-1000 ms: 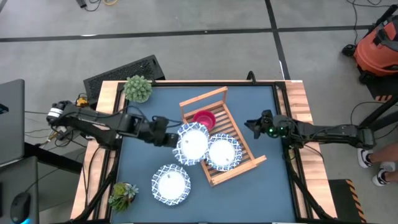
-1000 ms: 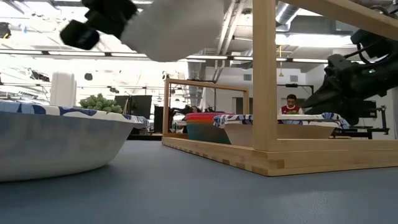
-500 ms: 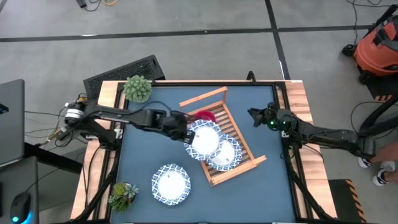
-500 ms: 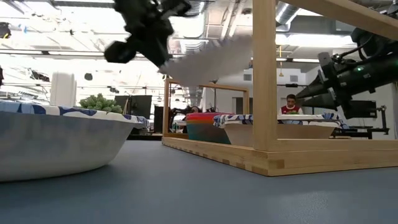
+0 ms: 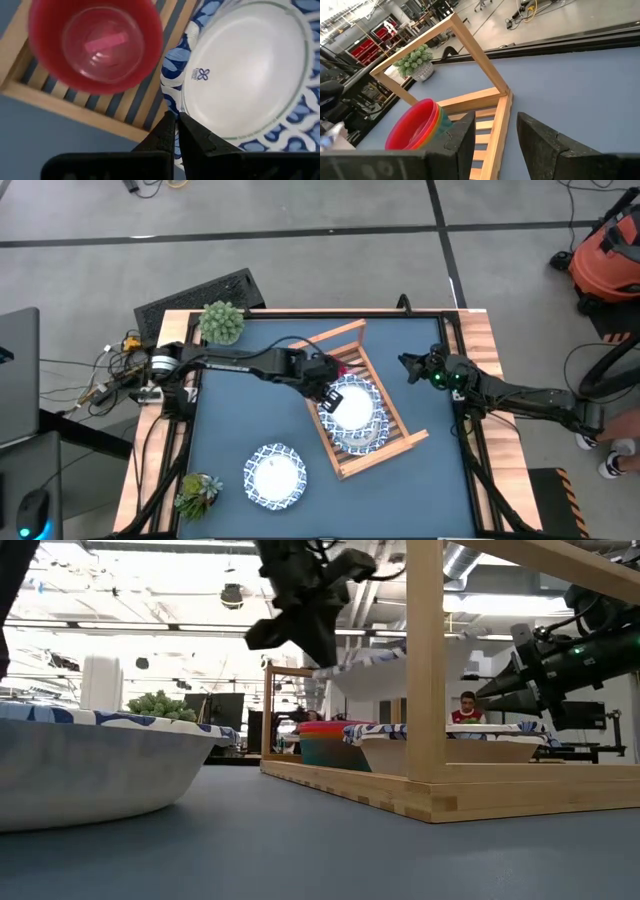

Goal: Place and stack bowls onto a shelf
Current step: Stack the white blue bowl on top of the white blue bowl on the shelf

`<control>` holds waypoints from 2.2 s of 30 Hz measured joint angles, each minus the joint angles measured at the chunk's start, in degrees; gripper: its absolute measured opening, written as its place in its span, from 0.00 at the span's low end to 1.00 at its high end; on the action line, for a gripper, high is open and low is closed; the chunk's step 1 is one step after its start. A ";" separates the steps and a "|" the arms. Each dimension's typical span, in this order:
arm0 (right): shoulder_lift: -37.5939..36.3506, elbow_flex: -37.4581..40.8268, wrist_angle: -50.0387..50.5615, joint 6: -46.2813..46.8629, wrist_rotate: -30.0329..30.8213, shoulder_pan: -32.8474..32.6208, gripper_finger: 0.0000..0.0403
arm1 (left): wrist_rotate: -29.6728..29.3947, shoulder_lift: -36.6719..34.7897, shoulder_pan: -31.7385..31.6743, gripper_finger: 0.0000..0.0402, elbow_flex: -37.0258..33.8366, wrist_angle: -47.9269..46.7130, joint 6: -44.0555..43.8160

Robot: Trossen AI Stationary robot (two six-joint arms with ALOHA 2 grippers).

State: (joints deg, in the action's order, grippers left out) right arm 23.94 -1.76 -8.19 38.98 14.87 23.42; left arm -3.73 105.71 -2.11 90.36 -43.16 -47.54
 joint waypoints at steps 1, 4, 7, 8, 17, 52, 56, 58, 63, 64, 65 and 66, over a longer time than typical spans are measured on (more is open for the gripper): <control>0.00 -0.02 0.00 0.00 0.00 0.00 0.42 | 0.10 1.10 -0.05 0.00 1.16 -0.47 0.89; 0.00 -0.04 0.02 0.02 -0.02 0.00 0.42 | 0.81 3.59 -0.18 0.00 4.63 -1.76 3.15; 0.00 -0.07 0.04 0.02 -0.02 0.00 0.42 | 1.54 5.08 -0.21 0.00 7.42 -2.28 4.91; 0.00 -0.07 0.04 0.02 -0.02 0.00 0.42 | 1.64 5.37 -0.21 0.00 7.87 -2.26 5.35; 0.00 -0.09 0.46 0.04 -0.02 0.00 0.42 | 0.72 6.10 0.37 0.00 8.86 -2.46 7.48; 0.02 -0.11 0.48 -0.02 -0.02 -0.07 0.42 | 2.47 8.90 1.82 0.18 8.84 3.20 13.99; 0.02 -0.11 0.48 -0.41 -0.02 -0.07 0.42 | 1.03 8.90 1.80 0.28 8.84 4.04 14.89; 0.02 -0.11 0.52 -0.46 -0.04 -0.07 0.42 | 0.37 8.90 1.54 0.32 8.84 3.97 14.39; 0.04 -0.11 0.87 -0.46 -0.04 -0.09 0.42 | 1.66 8.46 0.08 0.37 11.57 -2.69 15.81; 0.02 -0.11 1.06 -0.46 -0.07 -0.07 0.42 | 2.36 8.46 -0.11 0.37 13.14 -6.11 16.88; 0.04 -0.11 1.17 -0.46 -0.07 -0.07 0.42 | 2.95 8.40 -0.27 0.37 14.67 -10.11 18.00; 0.04 -0.11 1.28 -0.47 -0.07 -0.07 0.42 | 3.02 8.33 -0.32 0.37 16.10 -14.15 19.07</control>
State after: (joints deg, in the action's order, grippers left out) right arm 23.99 -1.87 -6.91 38.51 14.81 23.35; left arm -0.71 114.04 -2.43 106.46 -57.31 -28.47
